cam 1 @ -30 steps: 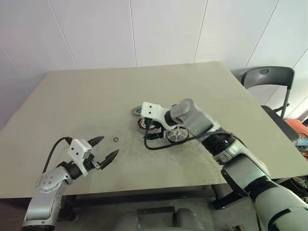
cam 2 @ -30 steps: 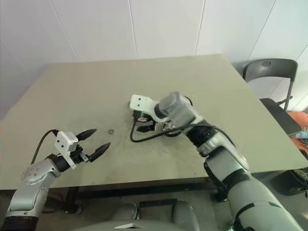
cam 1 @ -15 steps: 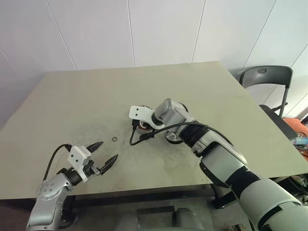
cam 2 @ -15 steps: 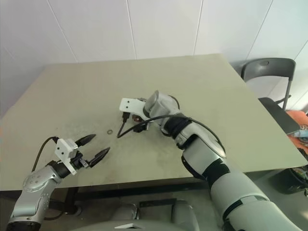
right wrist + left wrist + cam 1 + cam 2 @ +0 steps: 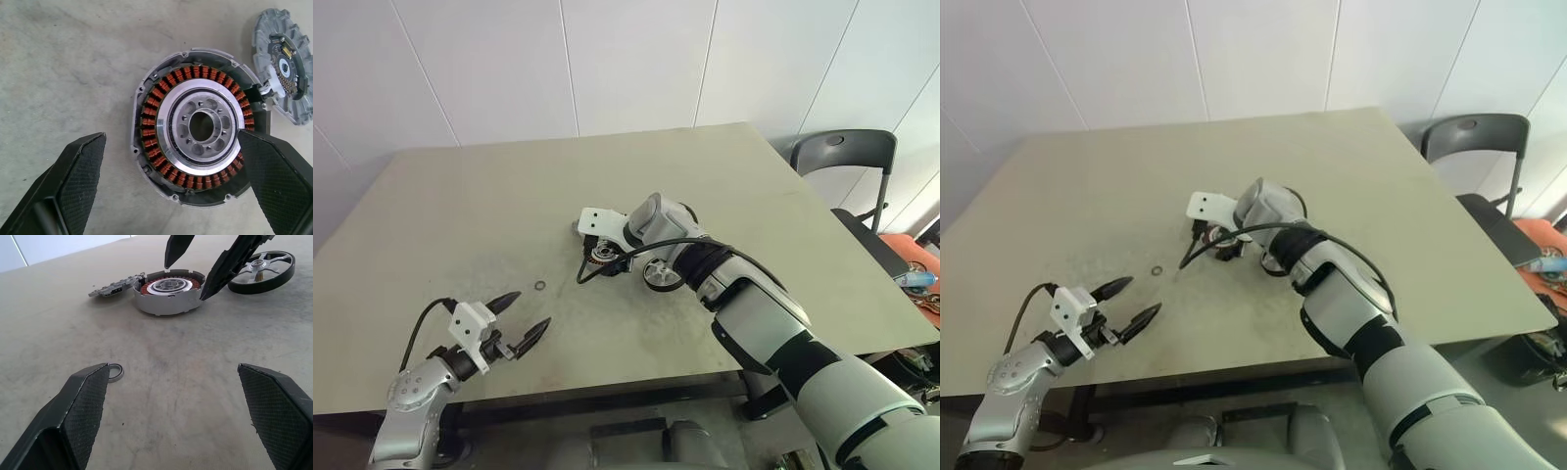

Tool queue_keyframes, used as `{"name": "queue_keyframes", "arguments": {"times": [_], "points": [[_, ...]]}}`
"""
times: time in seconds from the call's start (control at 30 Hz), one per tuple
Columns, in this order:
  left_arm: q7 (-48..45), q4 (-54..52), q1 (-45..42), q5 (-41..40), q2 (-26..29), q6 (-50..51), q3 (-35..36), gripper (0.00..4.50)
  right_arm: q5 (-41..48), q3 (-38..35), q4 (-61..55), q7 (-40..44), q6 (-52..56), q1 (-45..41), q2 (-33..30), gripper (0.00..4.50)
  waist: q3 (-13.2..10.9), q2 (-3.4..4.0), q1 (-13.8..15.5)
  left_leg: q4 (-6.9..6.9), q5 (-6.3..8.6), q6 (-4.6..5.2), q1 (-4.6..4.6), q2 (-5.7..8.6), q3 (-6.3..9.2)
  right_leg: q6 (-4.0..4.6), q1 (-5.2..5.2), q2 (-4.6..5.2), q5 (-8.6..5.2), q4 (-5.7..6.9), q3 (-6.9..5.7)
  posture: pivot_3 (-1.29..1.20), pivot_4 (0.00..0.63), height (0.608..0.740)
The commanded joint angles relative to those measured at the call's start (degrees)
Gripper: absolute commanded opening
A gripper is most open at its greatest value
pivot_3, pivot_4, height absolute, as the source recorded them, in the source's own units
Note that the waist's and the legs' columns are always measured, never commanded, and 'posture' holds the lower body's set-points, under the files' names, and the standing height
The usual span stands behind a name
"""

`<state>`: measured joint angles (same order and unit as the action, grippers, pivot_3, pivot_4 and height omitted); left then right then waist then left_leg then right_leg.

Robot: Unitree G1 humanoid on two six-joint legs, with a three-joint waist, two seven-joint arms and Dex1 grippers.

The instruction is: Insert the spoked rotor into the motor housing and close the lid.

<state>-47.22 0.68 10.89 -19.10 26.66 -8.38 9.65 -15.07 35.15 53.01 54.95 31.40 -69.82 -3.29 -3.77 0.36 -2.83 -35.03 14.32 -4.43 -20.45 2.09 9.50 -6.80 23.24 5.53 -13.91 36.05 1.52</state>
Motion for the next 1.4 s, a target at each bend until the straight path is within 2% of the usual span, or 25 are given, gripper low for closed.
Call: {"name": "queue_keyframes", "arguments": {"times": [0.03,0.57,0.6,0.63,0.83,0.87,1.2,1.4], "points": [[0.01,-0.30,-0.93,0.19,0.07,-1.44,-0.06,4.45,-0.67,-1.22,-0.18,-0.05,-1.13,-0.61,0.79,4.50,0.00,0.00,0.00,-0.01,0.00,0.00,0.00,0.00,0.00,0.00,0.00,0.00,0.00,0.01,0.00,0.00,0.000,0.740],[3.99,-10.56,-1.65,-0.39,0.94,7.49,-0.22,4.45,-1.97,-1.09,4.53,-0.84,-3.04,0.47,2.71,4.50,0.00,0.00,0.02,-0.01,-0.01,-0.01,0.02,0.00,0.05,-0.01,-0.01,-0.03,0.01,0.05,0.00,0.00,0.000,0.740],[4.15,-10.98,-1.63,-0.40,0.93,7.91,-0.20,4.50,-2.06,-1.09,4.70,-0.71,-3.14,0.54,2.78,4.13,0.00,0.00,0.02,-0.01,-0.01,-0.01,0.03,0.00,0.05,-0.01,-0.01,-0.03,0.01,0.05,0.00,0.00,0.000,0.740],[4.28,-11.34,-1.61,-0.39,0.95,8.27,-0.19,4.50,-2.19,-1.10,4.90,-0.66,-3.35,0.59,2.89,3.99,0.01,0.00,0.02,-0.01,-0.01,-0.01,0.03,0.00,0.05,-0.02,-0.01,-0.03,0.01,0.05,0.00,0.00,0.000,0.740],[4.86,-13.32,-1.45,-0.47,1.05,10.17,0.12,4.50,-2.41,-2.36,6.55,-1.43,-4.04,-0.22,4.25,1.97,0.02,-0.01,0.08,0.00,-0.01,-0.01,0.04,0.00,0.05,-0.01,-0.03,-0.03,0.00,0.04,0.00,0.00,0.000,0.740],[4.97,-13.58,-1.42,-0.50,1.06,10.41,0.14,4.50,-2.51,-2.62,6.74,-1.37,-4.05,-0.37,4.42,1.82,0.02,-0.01,-0.09,0.00,-0.01,-0.01,0.08,0.00,0.05,-0.01,-0.06,-0.03,0.00,0.04,0.00,0.00,0.000,0.740],[5.48,-15.52,-0.83,-0.49,1.09,11.91,0.25,4.50,-1.88,-4.91,4.38,2.03,-3.15,-2.54,4.20,1.80,0.02,0.00,-1.18,-0.01,-0.01,-0.01,0.07,0.00,0.19,0.00,-0.03,-0.11,0.00,0.08,0.00,0.00,0.000,0.740],[5.26,-15.83,-0.35,-0.93,1.88,12.23,1.24,4.50,-1.02,-2.58,-11.19,15.83,1.02,-0.07,-2.08,1.78,0.00,0.01,-1.14,0.01,-0.01,-0.01,-0.06,0.00,0.19,-0.12,0.09,-0.11,0.05,0.06,0.00,0.00,0.000,0.740]]}}
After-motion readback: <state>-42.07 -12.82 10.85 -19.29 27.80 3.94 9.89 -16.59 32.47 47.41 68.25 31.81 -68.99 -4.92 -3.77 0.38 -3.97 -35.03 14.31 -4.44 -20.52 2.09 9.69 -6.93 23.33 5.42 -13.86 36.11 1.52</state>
